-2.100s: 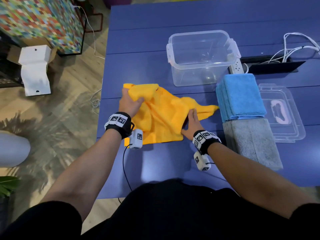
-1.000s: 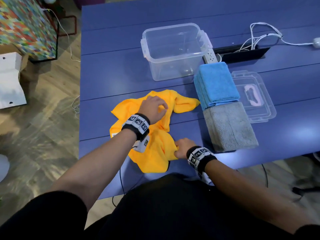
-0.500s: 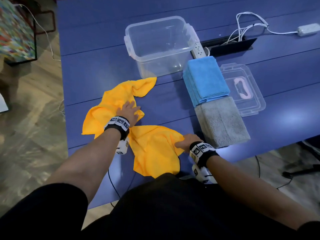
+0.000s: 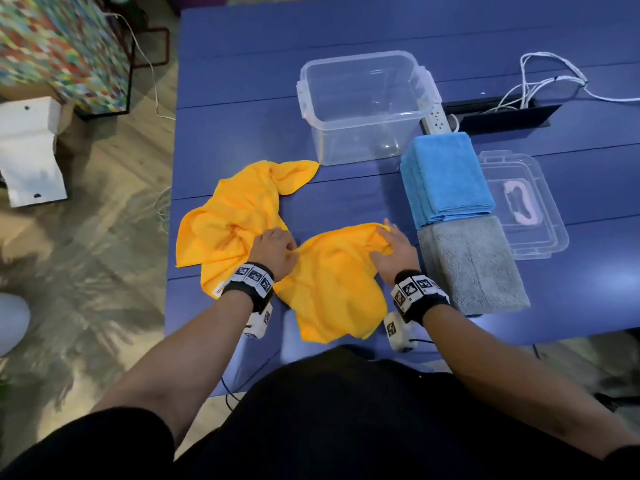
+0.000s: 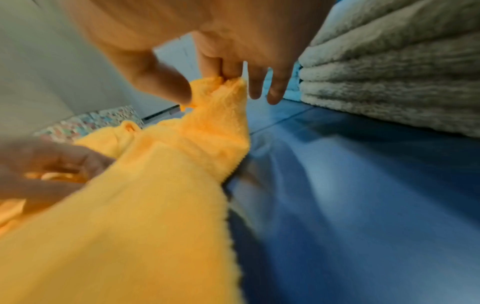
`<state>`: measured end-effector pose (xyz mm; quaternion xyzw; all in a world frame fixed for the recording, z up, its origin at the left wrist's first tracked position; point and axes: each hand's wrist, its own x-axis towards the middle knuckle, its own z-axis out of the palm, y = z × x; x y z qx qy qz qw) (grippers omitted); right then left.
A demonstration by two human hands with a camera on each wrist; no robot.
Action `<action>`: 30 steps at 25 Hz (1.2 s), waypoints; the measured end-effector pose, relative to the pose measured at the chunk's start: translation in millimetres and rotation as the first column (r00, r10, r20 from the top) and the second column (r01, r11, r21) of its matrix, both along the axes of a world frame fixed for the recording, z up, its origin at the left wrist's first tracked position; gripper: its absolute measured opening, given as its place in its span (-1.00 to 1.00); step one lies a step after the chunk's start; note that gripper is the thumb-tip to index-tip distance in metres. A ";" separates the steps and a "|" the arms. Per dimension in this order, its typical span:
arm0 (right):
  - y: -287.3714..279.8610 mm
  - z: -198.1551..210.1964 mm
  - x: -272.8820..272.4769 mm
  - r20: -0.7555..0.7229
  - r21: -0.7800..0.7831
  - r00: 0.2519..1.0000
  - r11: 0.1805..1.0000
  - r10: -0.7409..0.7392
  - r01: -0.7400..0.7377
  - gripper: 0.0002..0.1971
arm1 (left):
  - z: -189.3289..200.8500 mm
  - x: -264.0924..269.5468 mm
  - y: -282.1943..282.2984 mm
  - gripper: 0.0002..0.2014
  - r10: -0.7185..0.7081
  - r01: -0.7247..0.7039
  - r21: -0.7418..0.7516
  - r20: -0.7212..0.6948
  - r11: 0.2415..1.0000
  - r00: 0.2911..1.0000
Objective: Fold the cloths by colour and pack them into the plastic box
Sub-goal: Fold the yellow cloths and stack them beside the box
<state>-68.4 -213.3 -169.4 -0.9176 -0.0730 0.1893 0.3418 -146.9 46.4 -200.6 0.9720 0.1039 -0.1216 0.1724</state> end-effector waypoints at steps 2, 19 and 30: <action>3.7 16.8 6.8 0.057 0.152 0.973 0.966 -0.222 0.211 -0.68 | 12.7 -6.3 3.1 -0.87 0.187 -0.147 -0.272 0.125 0.951 0.974; 5.1 61.9 18.4 0.262 0.286 0.943 0.950 -0.204 0.127 -0.81 | 93.1 1.1 14.5 -0.66 0.593 -0.409 -0.516 0.263 0.753 0.761; -19.3 39.9 11.4 0.064 0.290 0.901 0.872 -0.428 0.394 -0.81 | 64.3 -30.3 22.3 -0.33 0.356 -0.444 -0.570 -0.266 0.692 0.896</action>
